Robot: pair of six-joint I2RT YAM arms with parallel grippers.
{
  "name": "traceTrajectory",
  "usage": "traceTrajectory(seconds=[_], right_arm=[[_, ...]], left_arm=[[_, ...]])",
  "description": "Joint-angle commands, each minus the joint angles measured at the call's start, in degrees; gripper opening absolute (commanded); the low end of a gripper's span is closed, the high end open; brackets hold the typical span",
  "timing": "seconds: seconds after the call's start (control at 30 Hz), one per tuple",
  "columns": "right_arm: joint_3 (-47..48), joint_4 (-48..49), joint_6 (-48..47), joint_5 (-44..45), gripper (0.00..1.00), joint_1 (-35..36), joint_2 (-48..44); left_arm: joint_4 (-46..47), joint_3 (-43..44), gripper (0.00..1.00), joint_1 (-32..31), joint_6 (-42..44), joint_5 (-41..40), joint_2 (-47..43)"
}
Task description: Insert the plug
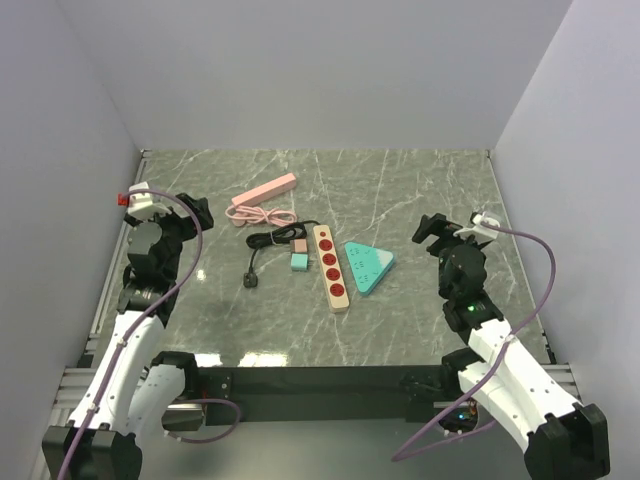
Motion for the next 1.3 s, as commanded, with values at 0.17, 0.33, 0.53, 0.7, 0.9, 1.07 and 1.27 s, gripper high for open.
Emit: traceTrajectory(seconds=[0.17,0.33,0.53,0.7,0.9,1.07,1.27], right_arm=[[3.7,0.3,-0.1,-0.3,0.99,-0.1,1.7],[4.1,-0.4,1.0,0.3,0.99,-0.1,2.3],[7.3,-4.1,3.0,1.5,0.99,0.9,6.5],[9.2,-9.5,10.6,7.7,0.99,5.9,9.2],[10.0,-15.5,18.4,10.8,0.99,16.7,12.2],[11.0,-19.2,21.3,8.2,1.00,18.7,20.8],[7.9,-18.1,25.6,3.9,1.00,19.9,23.1]], left_arm=[[-0.5,2.7,0.99,-0.2,0.1,-2.1,1.1],[-1.4,2.0,0.99,-0.2,-0.4,-3.3,-0.1],[-3.0,3.4,0.98,-1.6,-0.8,-1.8,2.3],[-1.7,2.2,0.97,-3.2,-2.8,0.8,1.8],[-0.5,2.3,0.98,-3.7,-3.4,1.9,3.7],[0.4,2.0,0.99,-4.4,-3.4,4.6,4.7],[0.5,2.3,0.99,-5.1,-3.2,6.0,4.2]])
